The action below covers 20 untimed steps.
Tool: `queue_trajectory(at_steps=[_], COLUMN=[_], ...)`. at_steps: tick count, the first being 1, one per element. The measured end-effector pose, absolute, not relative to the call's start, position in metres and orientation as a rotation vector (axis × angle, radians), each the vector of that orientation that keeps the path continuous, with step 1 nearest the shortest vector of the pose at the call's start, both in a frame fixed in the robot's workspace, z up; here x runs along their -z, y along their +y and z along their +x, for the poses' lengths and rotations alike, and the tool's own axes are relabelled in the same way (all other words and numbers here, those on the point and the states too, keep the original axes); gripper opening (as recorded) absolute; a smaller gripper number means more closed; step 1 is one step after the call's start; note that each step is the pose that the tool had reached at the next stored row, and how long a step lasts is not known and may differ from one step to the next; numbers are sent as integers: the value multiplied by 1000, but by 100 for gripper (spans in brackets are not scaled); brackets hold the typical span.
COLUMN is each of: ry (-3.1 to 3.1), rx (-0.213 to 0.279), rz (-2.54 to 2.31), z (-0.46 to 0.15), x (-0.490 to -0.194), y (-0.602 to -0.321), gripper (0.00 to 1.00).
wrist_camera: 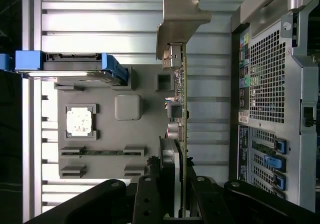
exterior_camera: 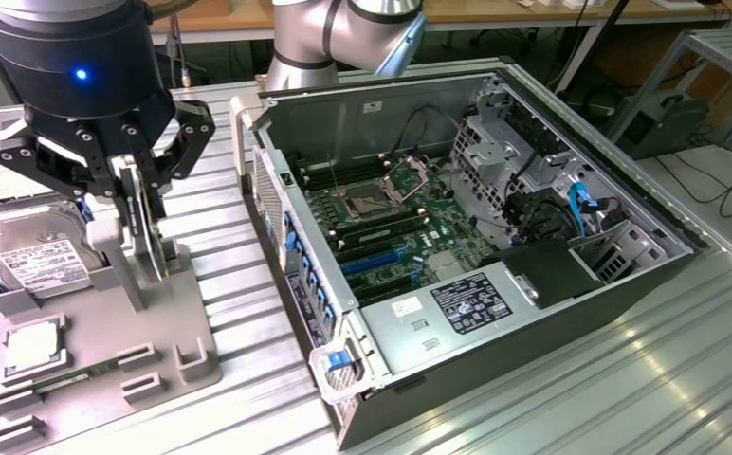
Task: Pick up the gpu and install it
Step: 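Pick up the gpu and move the gpu toward the slot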
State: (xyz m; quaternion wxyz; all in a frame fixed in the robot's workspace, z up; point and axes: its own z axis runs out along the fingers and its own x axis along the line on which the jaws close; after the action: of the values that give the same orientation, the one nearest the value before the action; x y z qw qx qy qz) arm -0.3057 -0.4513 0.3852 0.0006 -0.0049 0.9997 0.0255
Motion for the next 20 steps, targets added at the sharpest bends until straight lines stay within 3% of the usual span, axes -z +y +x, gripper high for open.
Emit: queue_trajectory(at_steps=[8,15,20], ry=[3139,3139,3140], rx=[-80,-77,-64], rz=[-15,-16,-16], z=[-306,-306,-279], x=[-399,-461,-458], y=[-451,-451,-451], gripper=[28,28,28])
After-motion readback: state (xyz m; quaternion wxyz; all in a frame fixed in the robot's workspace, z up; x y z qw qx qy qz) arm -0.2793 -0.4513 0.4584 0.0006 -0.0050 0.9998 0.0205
